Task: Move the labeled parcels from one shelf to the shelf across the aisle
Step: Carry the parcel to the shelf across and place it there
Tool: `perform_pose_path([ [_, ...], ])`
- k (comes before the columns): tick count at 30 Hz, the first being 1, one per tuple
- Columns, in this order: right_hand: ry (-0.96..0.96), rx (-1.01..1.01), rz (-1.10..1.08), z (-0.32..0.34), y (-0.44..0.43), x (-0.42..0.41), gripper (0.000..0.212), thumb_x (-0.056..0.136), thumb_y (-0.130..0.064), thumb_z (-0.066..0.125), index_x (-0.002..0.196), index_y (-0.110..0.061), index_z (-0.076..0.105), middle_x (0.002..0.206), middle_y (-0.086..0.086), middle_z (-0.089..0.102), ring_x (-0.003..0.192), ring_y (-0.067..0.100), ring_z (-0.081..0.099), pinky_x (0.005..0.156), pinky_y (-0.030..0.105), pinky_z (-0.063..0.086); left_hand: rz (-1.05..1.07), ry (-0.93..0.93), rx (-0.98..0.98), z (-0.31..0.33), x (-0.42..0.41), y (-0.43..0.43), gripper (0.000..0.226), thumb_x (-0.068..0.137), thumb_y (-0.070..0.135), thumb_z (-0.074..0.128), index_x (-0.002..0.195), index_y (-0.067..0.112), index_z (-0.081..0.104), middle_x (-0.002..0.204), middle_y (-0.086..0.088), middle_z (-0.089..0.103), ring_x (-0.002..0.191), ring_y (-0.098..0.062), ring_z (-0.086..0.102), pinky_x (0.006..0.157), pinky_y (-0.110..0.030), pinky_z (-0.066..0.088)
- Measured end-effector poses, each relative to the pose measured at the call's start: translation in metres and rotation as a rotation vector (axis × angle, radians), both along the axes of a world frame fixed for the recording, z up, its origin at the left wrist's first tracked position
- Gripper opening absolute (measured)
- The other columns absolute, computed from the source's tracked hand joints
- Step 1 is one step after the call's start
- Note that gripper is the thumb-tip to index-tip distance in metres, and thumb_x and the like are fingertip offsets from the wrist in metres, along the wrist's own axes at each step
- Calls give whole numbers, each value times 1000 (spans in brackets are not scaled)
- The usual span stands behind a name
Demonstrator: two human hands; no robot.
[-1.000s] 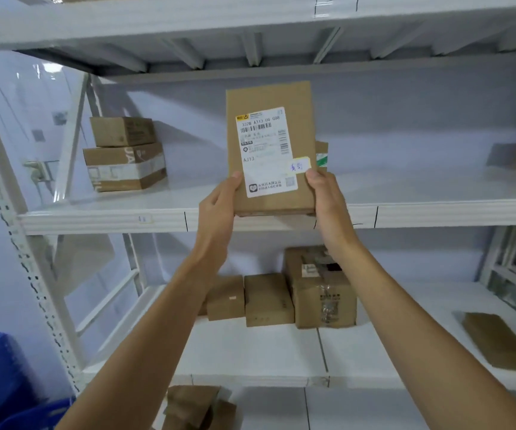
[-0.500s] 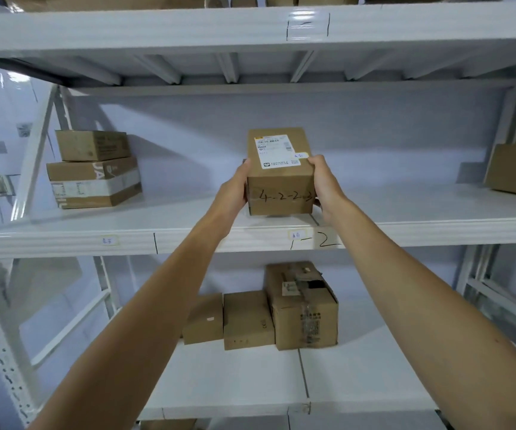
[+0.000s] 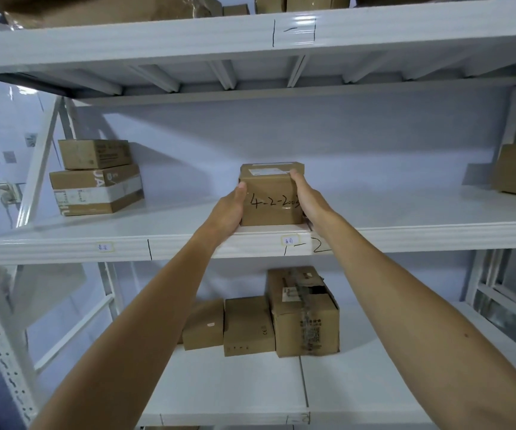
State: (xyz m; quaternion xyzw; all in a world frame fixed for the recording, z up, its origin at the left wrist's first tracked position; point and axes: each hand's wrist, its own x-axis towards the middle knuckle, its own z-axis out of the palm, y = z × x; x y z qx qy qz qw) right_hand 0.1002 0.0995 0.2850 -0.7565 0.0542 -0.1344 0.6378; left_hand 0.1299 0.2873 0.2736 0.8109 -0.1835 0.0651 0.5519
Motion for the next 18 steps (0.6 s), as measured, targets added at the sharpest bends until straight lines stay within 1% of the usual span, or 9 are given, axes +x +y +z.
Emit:
perform_pose_path([
  [2,-21,-3,8,-2,-2,3,91,67,-93,39,126,-30,68,129,1,71,121,25,65,112,50,46,-1,-26,9,0,0,0,69,101,69,19,138,32,65,131,-2,72,120,-25,66,112,-43,48],
  [5,-78,-16,-2,-12,-11,19,103,63,-100,38,132,-28,65,132,0,69,125,26,62,111,50,44,24,-44,-5,-3,5,4,73,95,75,20,134,32,65,131,-3,72,123,-27,66,112,-48,49],
  [7,-120,-24,-62,-11,-10,12,115,59,-105,36,137,-24,61,136,1,65,128,25,60,110,49,43,88,-85,-24,-7,9,6,85,88,82,19,144,31,58,145,-3,64,135,-29,59,116,-52,43],
  [9,-198,-56,-105,-8,-1,-12,98,77,-93,36,139,-20,57,137,-3,60,125,20,56,104,42,41,144,-145,-54,-7,-3,6,81,95,75,21,155,28,47,158,-2,53,145,-28,50,122,-51,35],
  [11,-278,-111,-116,-8,7,-30,71,94,-72,39,138,-18,53,134,-3,54,124,18,52,97,36,36,193,-225,-108,-8,-18,7,63,107,56,30,158,22,42,160,-3,50,147,-26,47,125,-43,30],
  [13,-351,-192,-158,-14,8,-34,61,99,-63,43,141,-19,49,144,3,50,136,23,49,99,34,36,263,-315,-156,-12,-22,10,52,109,44,40,156,21,46,153,-5,57,142,-25,51,120,-38,34],
  [15,-433,-360,-209,-20,11,-42,68,100,-59,46,156,-21,36,159,2,38,144,19,42,103,30,32,271,-386,-204,-13,-31,9,45,108,40,46,149,22,53,141,-2,65,133,-22,58,112,-28,42],
  [17,-474,-463,-212,-25,14,-48,71,100,-59,46,160,-24,31,161,-1,35,145,17,40,104,30,32,234,-423,-239,-14,-41,6,39,108,36,49,143,20,60,124,7,67,123,-15,61,93,-7,43],
  [18,-492,-482,-201,-28,16,-50,71,100,-60,46,160,-25,31,161,-2,35,146,17,39,106,31,33,206,-441,-250,-15,-47,4,37,108,35,49,140,20,62,119,10,67,120,-12,63,86,-1,41],
])
